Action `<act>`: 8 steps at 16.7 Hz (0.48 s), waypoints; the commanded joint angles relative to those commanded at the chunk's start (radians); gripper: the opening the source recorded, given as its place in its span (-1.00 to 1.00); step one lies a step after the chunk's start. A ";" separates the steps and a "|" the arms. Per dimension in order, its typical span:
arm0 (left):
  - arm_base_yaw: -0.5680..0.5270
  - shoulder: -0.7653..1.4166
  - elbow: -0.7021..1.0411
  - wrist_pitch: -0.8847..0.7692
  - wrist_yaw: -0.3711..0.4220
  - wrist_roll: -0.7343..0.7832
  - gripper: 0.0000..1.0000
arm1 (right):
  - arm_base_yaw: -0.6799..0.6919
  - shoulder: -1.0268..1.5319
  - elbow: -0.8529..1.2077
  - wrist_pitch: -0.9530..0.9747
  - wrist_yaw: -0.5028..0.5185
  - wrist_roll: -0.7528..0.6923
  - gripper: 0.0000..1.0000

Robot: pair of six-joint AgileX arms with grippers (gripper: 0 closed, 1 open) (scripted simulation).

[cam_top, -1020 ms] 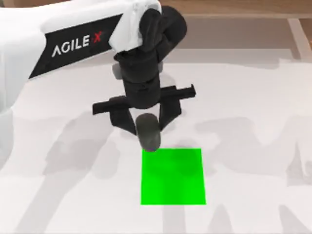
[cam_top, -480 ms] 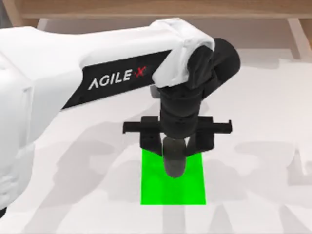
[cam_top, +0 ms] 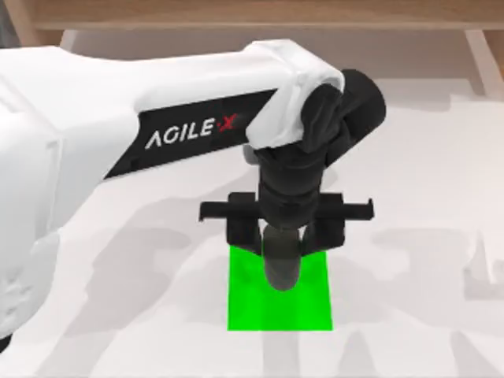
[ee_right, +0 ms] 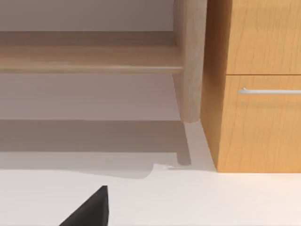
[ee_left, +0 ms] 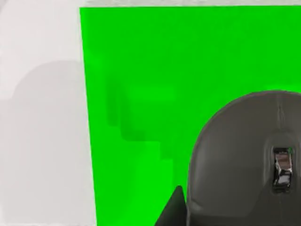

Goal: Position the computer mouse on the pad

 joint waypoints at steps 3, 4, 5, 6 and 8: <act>0.000 0.007 -0.021 0.028 -0.001 0.001 -1.00 | 0.000 0.000 0.000 0.000 0.000 0.000 1.00; -0.002 0.009 -0.027 0.037 -0.001 0.002 -1.00 | 0.000 0.000 0.000 0.000 0.000 0.000 1.00; -0.002 0.011 -0.034 0.046 -0.001 0.002 -1.00 | 0.000 0.000 0.000 0.000 0.000 0.000 1.00; -0.001 0.013 -0.041 0.056 0.000 0.001 -1.00 | 0.000 0.000 0.000 0.000 0.000 0.000 1.00; -0.001 0.018 -0.055 0.074 -0.002 0.002 -1.00 | 0.000 0.000 0.000 0.000 0.000 0.000 1.00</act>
